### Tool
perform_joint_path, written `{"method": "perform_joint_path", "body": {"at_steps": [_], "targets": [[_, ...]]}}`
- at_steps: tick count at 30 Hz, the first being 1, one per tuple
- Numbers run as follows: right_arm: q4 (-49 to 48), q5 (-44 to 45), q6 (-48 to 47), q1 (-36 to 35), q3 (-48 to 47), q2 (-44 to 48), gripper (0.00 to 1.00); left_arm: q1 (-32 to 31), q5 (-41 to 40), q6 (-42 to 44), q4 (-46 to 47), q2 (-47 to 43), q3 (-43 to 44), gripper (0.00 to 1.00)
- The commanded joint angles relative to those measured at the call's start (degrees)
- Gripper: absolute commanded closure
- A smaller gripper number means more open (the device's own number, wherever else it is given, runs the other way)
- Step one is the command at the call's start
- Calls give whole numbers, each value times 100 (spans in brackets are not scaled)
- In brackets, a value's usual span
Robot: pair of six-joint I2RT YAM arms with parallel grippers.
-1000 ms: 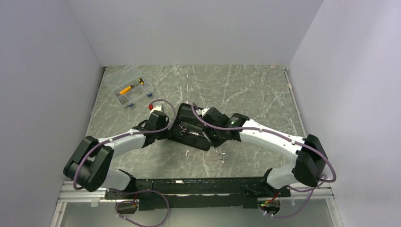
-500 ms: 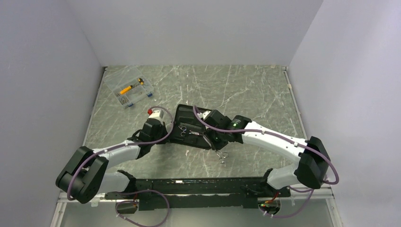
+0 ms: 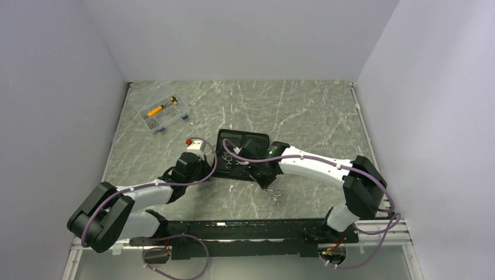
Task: Sort the hair-cutting tools
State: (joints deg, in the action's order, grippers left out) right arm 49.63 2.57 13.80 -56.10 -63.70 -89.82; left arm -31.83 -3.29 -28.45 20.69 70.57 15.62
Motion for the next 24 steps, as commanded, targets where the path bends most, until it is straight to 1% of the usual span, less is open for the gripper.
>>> {"method": "perform_joint_path", "body": {"at_steps": [1, 6, 10, 14, 20, 22, 23, 24], "targets": [[187, 532, -303, -20, -285, 63, 100, -205, 276, 325, -67, 208, 52, 100], [166, 735, -642, -24, -303, 151, 100, -317, 238, 362, 17, -138, -182, 100], [205, 264, -1236, -31, -234, 230, 100, -507, 92, 419, -42, -502, -356, 100], [250, 528, -1238, -25, -273, 331, 100, -830, -247, 450, -339, -592, -242, 100], [118, 535, -1022, 11, -289, 352, 100, -902, -850, 265, -823, -696, 77, 100], [94, 665, -879, 23, -275, 383, 100, -900, -1056, 119, -1071, -830, 196, 95], [80, 669, -820, 40, -268, 416, 100, -900, -1091, 103, -1118, -921, 224, 88], [49, 686, -752, 73, -241, 479, 100, -900, -1160, 39, -1211, -1015, 253, 77]]}}
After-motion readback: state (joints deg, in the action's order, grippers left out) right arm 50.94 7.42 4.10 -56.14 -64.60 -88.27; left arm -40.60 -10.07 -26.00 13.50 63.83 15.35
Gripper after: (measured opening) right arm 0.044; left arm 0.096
